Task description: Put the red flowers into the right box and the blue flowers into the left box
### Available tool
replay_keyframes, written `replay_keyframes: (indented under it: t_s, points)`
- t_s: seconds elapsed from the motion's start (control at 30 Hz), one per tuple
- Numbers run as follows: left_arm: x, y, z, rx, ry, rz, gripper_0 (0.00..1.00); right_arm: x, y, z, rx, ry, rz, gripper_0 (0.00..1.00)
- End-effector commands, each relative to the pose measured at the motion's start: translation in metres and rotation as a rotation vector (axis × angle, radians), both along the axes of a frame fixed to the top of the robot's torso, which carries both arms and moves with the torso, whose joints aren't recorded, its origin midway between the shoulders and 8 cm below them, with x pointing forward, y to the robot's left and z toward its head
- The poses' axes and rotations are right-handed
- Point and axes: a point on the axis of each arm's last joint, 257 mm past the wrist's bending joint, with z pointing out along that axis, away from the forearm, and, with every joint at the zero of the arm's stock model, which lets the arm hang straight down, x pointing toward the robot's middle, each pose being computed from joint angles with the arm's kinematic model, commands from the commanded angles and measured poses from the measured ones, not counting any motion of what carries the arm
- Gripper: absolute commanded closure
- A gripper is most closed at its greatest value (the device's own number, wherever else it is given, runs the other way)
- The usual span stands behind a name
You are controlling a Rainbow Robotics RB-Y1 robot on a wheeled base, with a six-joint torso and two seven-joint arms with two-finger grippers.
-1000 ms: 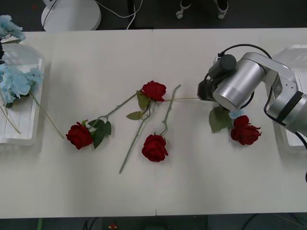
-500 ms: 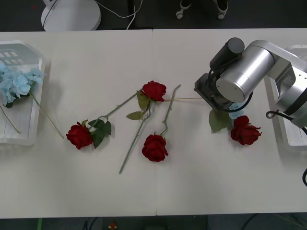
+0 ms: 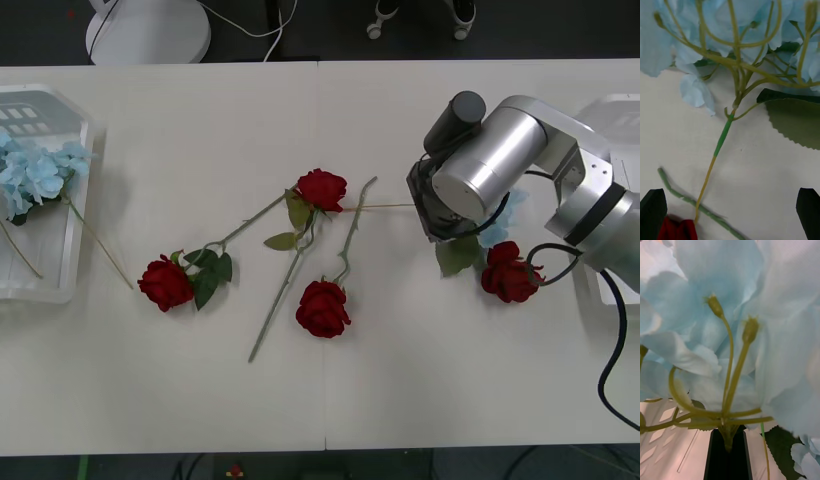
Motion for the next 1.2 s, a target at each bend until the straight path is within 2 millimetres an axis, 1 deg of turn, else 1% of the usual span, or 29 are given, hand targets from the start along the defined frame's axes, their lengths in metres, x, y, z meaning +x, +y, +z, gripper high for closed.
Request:
replay_keyframes:
  t_s: [0.03,0.13,0.2,0.23,0.27,0.33,0.37,0.43,0.47,0.6,0.63,0.67,0.7,0.73,0.77,0.8,0.83,0.87,0.93,0.97,1.0,1.03,1.13,1.17,1.2]
  points:
    - [0.01,0.022,0.042,0.14,-0.012,-0.049,1.0,0.017,0.021,0.002,0.012,-0.033,0.017,0.0]
    - [0.011,0.021,0.042,0.145,-0.008,-0.055,1.0,0.021,0.021,-0.009,0.005,-0.036,0.011,0.0]
    - [0.011,0.021,0.041,0.149,-0.005,-0.058,0.97,0.024,0.022,-0.015,-0.002,-0.04,0.012,0.0]
    - [0.011,0.021,0.041,0.149,-0.003,-0.059,0.9,0.024,0.021,-0.018,-0.007,-0.042,0.012,0.0]
    - [0.011,0.021,0.041,0.15,-0.005,-0.059,0.86,0.025,0.02,-0.019,-0.013,-0.043,0.011,0.0]
    - [0.011,0.021,0.041,0.153,-0.003,-0.064,0.71,0.026,0.018,-0.024,-0.024,-0.043,0.008,0.0]
    - [0.011,0.02,0.041,0.152,-0.003,-0.066,0.66,0.026,0.019,-0.025,-0.024,-0.042,0.01,0.0]
    - [0.011,0.02,0.042,0.152,-0.004,-0.069,0.5,0.027,0.019,-0.028,-0.023,-0.04,0.009,0.0]
    - [0.012,0.019,0.042,0.151,-0.006,-0.072,0.44,0.027,0.019,-0.029,-0.024,-0.039,0.008,0.0]
    - [0.014,0.017,0.043,0.141,-0.016,-0.079,0.33,0.028,0.016,-0.031,-0.029,-0.037,0.008,0.0]
    - [0.015,0.014,0.045,0.138,-0.019,-0.086,0.31,0.027,0.016,-0.032,-0.029,-0.033,0.007,0.03]
    - [0.015,0.013,0.048,0.136,-0.02,-0.09,0.3,0.027,0.014,-0.032,-0.029,-0.031,0.006,0.09]
    - [0.015,0.009,0.054,0.134,-0.021,-0.097,0.3,0.026,0.014,-0.034,-0.031,-0.026,0.006,0.17]
    - [0.016,0.004,0.06,0.124,-0.024,-0.107,0.29,0.026,0.011,-0.036,-0.034,-0.02,0.003,0.21]
    - [0.016,0.001,0.062,0.117,-0.027,-0.113,0.29,0.026,0.011,-0.037,-0.036,-0.019,0.004,0.24]
    - [0.016,-0.003,0.069,0.112,-0.027,-0.123,0.28,0.026,0.009,-0.038,-0.039,-0.018,0.005,0.29]
    - [0.015,-0.008,0.074,0.104,-0.028,-0.132,0.28,0.027,0.007,-0.038,-0.041,-0.018,0.004,0.39]
    - [0.015,-0.011,0.077,0.099,-0.029,-0.139,0.28,0.026,0.007,-0.039,-0.041,-0.016,0.004,0.46]
    - [0.012,-0.025,0.092,0.075,-0.036,-0.166,0.28,0.026,0.006,-0.041,-0.041,-0.009,0.003,0.75]
    - [0.012,-0.029,0.097,0.071,-0.039,-0.174,0.28,0.026,0.006,-0.04,-0.04,-0.01,0.005,0.83]
    - [0.009,-0.036,0.104,0.061,-0.04,-0.189,0.28,0.026,0.005,-0.041,-0.043,-0.008,0.004,0.96]
    - [0.008,-0.043,0.108,0.053,-0.042,-0.203,0.28,0.027,0.003,-0.041,-0.045,-0.01,0.003,1.0]
    - [0.004,-0.063,0.119,0.023,-0.051,-0.248,0.28,0.029,0.003,-0.042,-0.039,-0.014,0.008,1.0]
    - [0.001,-0.074,0.124,0.007,-0.057,-0.276,0.28,0.03,0.003,-0.042,-0.041,-0.015,0.011,1.0]
    - [0.0,-0.078,0.125,-0.002,-0.06,-0.283,0.28,0.03,0.001,-0.042,-0.044,-0.014,0.01,1.0]
